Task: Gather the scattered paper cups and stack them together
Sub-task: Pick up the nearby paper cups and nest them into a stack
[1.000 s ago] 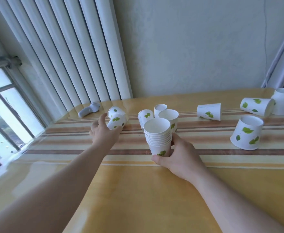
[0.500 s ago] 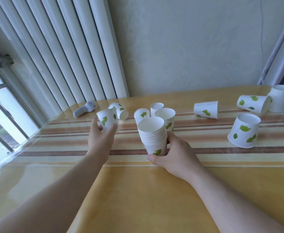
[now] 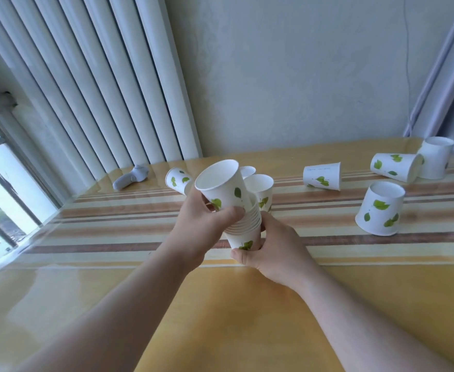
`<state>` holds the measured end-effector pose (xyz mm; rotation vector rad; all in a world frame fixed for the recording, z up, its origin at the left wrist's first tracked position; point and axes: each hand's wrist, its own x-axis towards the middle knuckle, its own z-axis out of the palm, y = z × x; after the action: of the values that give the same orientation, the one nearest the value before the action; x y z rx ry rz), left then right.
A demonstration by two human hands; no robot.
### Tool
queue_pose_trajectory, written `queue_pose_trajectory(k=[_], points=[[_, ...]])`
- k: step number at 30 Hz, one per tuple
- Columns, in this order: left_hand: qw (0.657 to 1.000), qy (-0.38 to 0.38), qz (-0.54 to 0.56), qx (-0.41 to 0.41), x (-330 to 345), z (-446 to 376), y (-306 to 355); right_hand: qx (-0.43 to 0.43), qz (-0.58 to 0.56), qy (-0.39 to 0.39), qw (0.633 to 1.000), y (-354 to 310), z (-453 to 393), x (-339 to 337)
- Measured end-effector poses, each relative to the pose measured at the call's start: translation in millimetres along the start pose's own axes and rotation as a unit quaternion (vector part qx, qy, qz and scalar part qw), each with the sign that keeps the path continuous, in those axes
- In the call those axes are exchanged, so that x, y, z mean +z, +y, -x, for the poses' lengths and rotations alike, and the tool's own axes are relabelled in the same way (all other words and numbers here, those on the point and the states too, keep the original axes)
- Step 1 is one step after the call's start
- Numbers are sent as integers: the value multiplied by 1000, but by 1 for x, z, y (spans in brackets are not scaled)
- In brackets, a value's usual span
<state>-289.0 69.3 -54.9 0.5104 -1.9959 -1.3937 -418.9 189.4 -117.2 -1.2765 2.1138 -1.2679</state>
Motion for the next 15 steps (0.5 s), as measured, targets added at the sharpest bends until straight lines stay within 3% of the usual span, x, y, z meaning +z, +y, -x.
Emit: queue_pose_trajectory(k=[8,12,15], points=[[999,14,-18,-41,-9,8,-22,6,-5,4,1000,-1,1,0],[993,-44,-49,-94,-10,16,-45,11,-11,5,1000,-1,3,-2],[991,-68,-74,-86,-4,20,-57,10,-1,-5,1000,0,4,-4]])
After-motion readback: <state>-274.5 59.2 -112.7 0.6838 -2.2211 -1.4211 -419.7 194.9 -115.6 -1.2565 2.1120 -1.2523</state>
